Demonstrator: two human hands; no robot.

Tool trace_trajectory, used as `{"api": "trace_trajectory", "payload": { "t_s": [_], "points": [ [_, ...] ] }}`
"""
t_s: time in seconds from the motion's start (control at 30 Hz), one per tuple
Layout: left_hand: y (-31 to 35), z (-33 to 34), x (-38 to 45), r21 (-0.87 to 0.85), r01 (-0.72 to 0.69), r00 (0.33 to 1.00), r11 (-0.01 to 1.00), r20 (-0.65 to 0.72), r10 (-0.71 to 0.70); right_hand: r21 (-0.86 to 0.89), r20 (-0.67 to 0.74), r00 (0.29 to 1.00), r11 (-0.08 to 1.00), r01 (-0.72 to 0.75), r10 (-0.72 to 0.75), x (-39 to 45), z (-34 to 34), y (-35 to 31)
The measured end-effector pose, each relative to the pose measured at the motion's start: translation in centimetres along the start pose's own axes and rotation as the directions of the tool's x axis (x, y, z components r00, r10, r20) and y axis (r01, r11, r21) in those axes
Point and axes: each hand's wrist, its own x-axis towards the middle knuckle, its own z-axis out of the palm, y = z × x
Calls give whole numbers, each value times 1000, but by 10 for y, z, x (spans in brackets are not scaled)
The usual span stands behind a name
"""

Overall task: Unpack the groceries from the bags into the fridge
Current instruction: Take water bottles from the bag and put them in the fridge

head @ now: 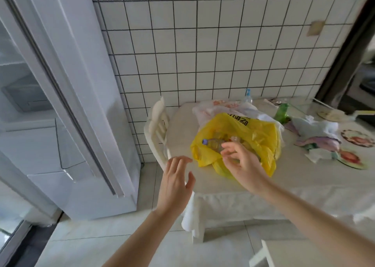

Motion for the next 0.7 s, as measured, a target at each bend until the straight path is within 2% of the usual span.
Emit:
{"api": "trace_trajectory", "payload": {
  "t_s": [0.27,0.37,0.43,0.57,0.7],
  "points": [
    [-16,105,48,-18,-43,979,999,197,46,-124,3,989,982,-146,147,40,-13,101],
    [-25,145,78,-21,-43,948,999,315,48,-245,30,982,954,-173,186,69,-13,143],
    [-30,172,93,-14,-77,929,997,362,76,-363,112,961,911,-198,254,87,-9,173],
    [-40,219,114,-34,-115,851,993,511,116,-528,234,865,805,-270,443,108,0,225],
    [-54,253,130,54,-169,742,984,664,91,-759,250,803,624,-184,541,118,1,266]
  ]
}}
